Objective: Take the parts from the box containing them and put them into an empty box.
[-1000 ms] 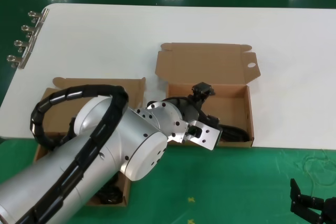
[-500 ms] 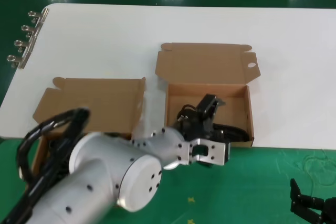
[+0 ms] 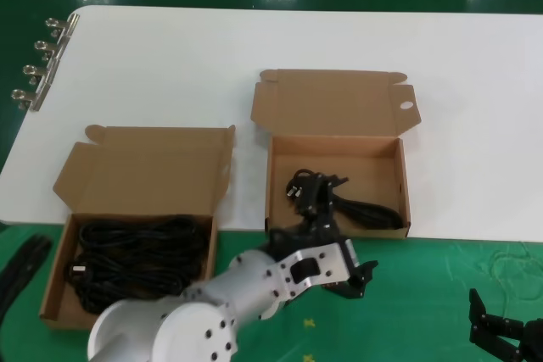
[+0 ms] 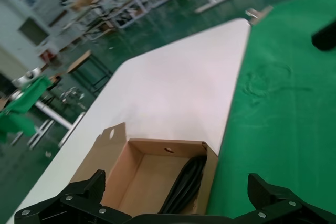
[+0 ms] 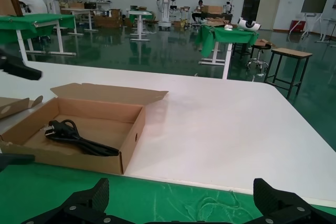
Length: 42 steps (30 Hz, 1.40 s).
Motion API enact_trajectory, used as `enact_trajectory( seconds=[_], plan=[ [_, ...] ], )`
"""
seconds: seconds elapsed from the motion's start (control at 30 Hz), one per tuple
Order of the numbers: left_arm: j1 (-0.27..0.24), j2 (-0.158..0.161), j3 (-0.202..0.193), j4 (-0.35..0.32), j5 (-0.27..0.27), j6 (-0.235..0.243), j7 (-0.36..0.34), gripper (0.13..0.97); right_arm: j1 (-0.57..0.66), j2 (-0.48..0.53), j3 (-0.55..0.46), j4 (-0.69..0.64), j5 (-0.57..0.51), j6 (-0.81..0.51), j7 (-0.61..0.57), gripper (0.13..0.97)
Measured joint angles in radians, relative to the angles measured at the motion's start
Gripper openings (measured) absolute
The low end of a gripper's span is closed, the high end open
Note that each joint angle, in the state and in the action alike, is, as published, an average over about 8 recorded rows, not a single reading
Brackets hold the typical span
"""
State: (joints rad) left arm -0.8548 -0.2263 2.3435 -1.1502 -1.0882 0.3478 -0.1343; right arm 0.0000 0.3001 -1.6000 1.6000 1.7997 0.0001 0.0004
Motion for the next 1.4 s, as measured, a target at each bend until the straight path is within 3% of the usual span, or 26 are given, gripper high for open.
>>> enact_trajectory(
  seconds=[1.4],
  plan=[
    [0.715,-0.062,-0.621,-0.376,-0.595,-0.291,0.112,0.966,0.0,0.0,0.0,0.0,0.0,0.0,-0.001,0.966]
  ],
)
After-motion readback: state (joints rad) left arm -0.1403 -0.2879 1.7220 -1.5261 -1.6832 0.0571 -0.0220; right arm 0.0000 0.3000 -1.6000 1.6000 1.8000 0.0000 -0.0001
